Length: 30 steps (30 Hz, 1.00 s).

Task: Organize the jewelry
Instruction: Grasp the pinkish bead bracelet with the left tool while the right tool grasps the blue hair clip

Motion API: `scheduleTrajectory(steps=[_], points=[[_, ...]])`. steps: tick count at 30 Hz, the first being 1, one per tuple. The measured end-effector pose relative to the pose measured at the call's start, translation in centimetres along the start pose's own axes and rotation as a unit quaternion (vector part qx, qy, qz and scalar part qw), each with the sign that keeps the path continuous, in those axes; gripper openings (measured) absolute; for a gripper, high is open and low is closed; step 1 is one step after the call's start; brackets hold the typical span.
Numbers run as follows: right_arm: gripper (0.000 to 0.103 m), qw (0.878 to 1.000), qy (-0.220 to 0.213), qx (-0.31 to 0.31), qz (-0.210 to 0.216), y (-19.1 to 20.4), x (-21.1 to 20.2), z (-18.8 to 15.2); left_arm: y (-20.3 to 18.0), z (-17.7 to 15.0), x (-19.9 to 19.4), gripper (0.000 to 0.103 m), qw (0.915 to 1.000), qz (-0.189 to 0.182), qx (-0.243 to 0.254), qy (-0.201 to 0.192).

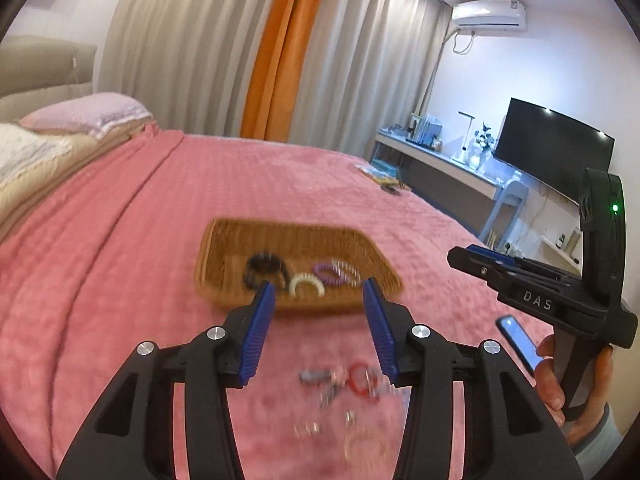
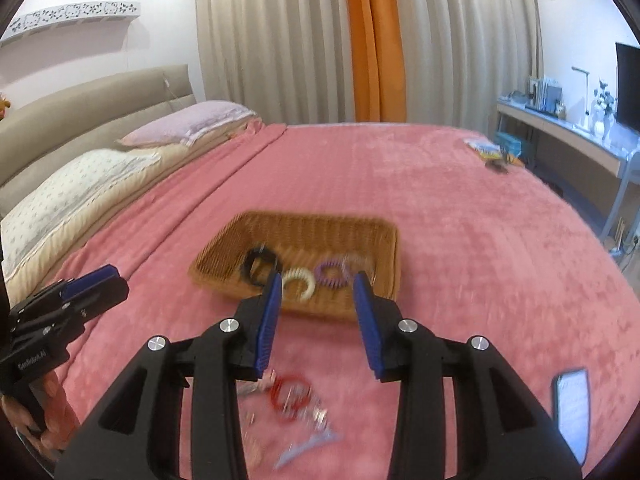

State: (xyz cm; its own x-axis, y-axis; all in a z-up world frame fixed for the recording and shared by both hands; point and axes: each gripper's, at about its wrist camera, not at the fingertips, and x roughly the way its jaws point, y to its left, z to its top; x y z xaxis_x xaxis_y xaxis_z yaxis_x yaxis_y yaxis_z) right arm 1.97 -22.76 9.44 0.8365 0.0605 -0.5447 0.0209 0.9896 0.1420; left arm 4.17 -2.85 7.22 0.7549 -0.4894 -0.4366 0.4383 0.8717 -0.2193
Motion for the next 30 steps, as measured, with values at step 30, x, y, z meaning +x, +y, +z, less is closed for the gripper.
scheduleTrajectory(steps=[30], points=[[0.026, 0.983, 0.171, 0.066, -0.035, 1.5, 5.3, -14.4, -0.8, -13.3, 5.4, 0.043, 0.9851, 0.0, 0.002, 0.172]])
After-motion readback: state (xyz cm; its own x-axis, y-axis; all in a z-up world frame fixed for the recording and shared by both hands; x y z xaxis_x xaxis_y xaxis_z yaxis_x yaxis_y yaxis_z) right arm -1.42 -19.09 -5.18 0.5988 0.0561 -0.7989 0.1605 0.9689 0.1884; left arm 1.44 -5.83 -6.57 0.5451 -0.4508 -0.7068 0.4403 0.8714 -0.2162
